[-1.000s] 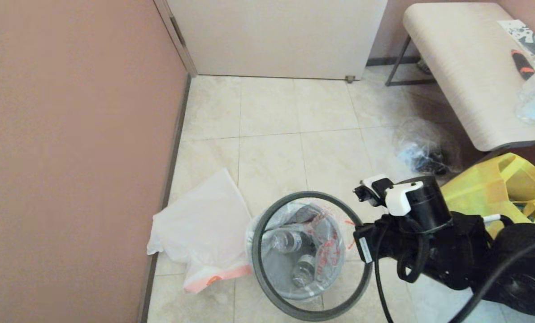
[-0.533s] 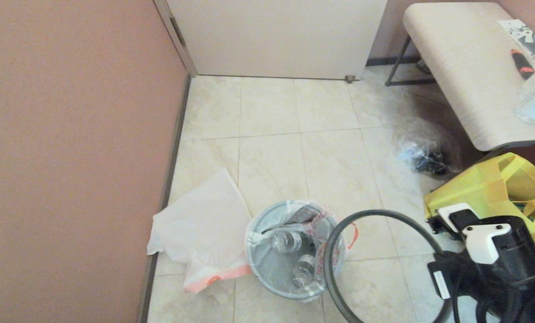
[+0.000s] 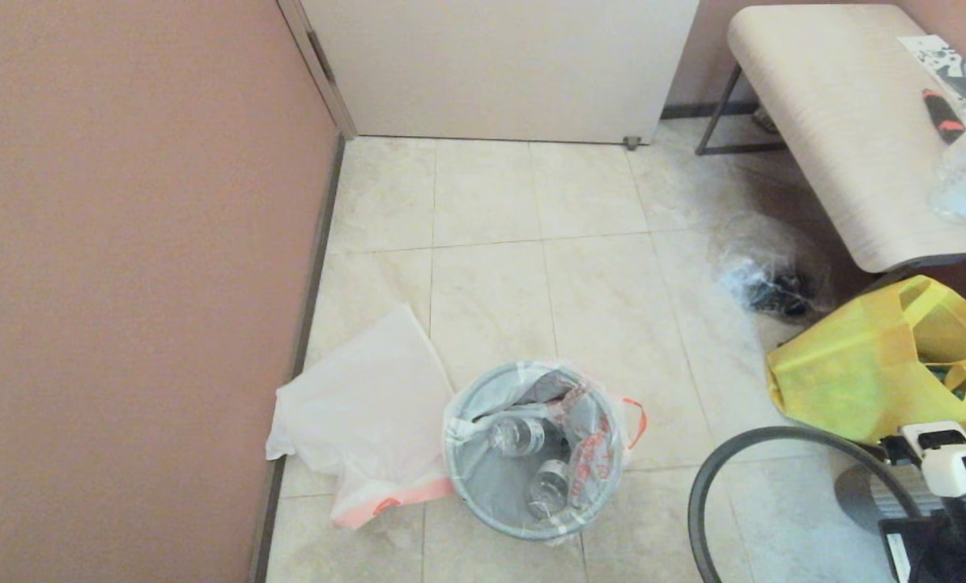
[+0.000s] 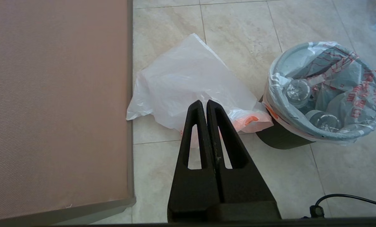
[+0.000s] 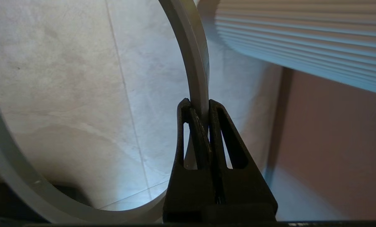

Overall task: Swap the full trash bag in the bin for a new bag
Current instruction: Place the trash can ring on the floor, then place the trash bag on the floor

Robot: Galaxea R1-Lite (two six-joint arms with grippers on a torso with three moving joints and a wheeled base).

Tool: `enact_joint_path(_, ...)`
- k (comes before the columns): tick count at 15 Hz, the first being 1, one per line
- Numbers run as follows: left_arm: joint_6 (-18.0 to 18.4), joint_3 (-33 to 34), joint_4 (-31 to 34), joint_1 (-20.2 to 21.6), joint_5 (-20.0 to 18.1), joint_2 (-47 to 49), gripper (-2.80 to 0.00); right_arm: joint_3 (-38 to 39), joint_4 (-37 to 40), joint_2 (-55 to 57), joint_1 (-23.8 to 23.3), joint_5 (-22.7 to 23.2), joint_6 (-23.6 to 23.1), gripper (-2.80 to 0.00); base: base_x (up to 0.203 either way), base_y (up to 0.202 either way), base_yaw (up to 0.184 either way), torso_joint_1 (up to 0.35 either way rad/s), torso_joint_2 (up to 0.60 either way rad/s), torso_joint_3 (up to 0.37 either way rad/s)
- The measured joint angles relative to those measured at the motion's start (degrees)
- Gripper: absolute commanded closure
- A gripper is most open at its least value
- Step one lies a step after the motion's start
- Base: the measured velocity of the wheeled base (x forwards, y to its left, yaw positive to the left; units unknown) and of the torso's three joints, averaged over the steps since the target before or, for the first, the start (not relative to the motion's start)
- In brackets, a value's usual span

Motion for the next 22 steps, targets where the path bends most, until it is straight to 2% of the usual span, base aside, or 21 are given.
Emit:
enact_joint_path(3, 0.0, 0.0, 0.0, 0.0, 0.0, 0.0, 0.00, -0.7, -9.3, 11.2, -4.0, 4.4, -2.7, 0.00, 0.000, 0.000, 0.000, 0.000, 0.00, 0.000)
enact_joint_path(6, 0.0, 0.0, 0.0, 0.0, 0.0, 0.0, 0.00, -4.0, -22.5, 27.4, -7.7, 7.5, -8.4, 0.00, 0.000, 0.000, 0.000, 0.000, 0.00, 0.000)
enact_joint_path(9, 0.0, 0.0, 0.0, 0.0, 0.0, 0.0, 0.00, -13.7, -34.4, 44.1, -11.5, 9.2, -16.5, 0.00, 0.000, 0.000, 0.000, 0.000, 0.00, 0.000)
enact_joint_path(11, 0.0, 0.0, 0.0, 0.0, 0.0, 0.0, 0.00, -22.5, -34.6, 51.1, -13.6, 11.1, -20.5, 0.00, 0.000, 0.000, 0.000, 0.000, 0.00, 0.000)
enact_joint_path(12, 0.0, 0.0, 0.0, 0.0, 0.0, 0.0, 0.00, -26.9, -30.8, 53.1, -14.3, 12.0, -21.7, -2.80, 0.000, 0.000, 0.000, 0.000, 0.00, 0.000)
enact_joint_path(14, 0.0, 0.0, 0.0, 0.0, 0.0, 0.0, 0.00, -31.9, -22.5, 54.8, -14.9, 12.9, -23.1, -2.80, 0.000, 0.000, 0.000, 0.000, 0.00, 0.000)
enact_joint_path(16, 0.0, 0.0, 0.0, 0.0, 0.0, 0.0, 0.00, -32.7, -20.1, 54.9, -14.6, 12.9, -23.1, -2.80, 0.000, 0.000, 0.000, 0.000, 0.00, 0.000)
enact_joint_path(21, 0.0, 0.0, 0.0, 0.0, 0.0, 0.0, 0.00, -22.0, -20.3, 46.7, -13.1, 12.9, -20.8, -2.80, 0.000, 0.000, 0.000, 0.000, 0.00, 0.000)
enact_joint_path(22, 0.0, 0.0, 0.0, 0.0, 0.0, 0.0, 0.00, -19.3, -20.3, 43.8, -12.1, 12.9, -19.5, 0.00, 0.000, 0.000, 0.000, 0.000, 0.00, 0.000)
